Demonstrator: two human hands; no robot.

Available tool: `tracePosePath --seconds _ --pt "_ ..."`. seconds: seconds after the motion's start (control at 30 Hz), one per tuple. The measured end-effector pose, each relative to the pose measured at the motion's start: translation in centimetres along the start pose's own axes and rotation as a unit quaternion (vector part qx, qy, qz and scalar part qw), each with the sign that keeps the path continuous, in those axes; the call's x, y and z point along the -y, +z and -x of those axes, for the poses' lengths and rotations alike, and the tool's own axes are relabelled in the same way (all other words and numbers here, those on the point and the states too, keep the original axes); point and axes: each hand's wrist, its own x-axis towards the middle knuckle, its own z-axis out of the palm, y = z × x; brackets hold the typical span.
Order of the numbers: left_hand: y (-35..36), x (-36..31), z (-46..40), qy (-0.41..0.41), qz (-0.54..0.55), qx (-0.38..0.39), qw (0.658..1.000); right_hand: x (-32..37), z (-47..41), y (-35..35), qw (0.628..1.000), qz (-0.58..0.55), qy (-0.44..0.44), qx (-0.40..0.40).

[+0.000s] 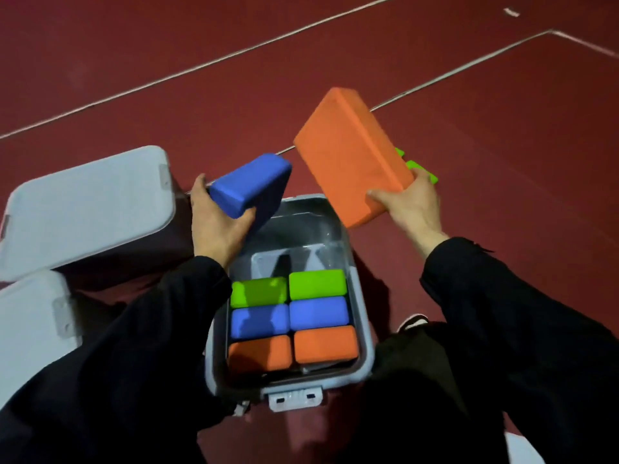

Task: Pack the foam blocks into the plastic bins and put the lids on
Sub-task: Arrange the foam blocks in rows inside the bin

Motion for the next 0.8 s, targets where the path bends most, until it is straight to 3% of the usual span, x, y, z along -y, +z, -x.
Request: tracePosePath --seconds 0.2,0.33,0.43,0.53,0.8 --pt "-0.3 7.5 0.7 0.154 -0.208 0.161 0.952 0.8 4.1 7.3 0.971 0.182 -0.157 0.009" --pt "2.5 11.0 1.3 0.22 -0.347 0.227 0.883 -1.0 5.1 9.8 0.917 0.316 -0.243 0.032" --pt "4.3 13.3 0.6 0.216 -0.42 0.283 0.835 -1.2 4.2 11.0 0.884 0.364 -0.286 0.062" --pt "6.3 14.9 0.1 0.228 -0.447 0.304 0.809 -1.2 3.4 12.5 0.863 0.381 -0.321 0.089" --pt "11.6 16.9 -0.5 0.2 -0.458 0.348 0.793 -1.6 1.6 16.3 0.817 0.422 -0.374 0.122"
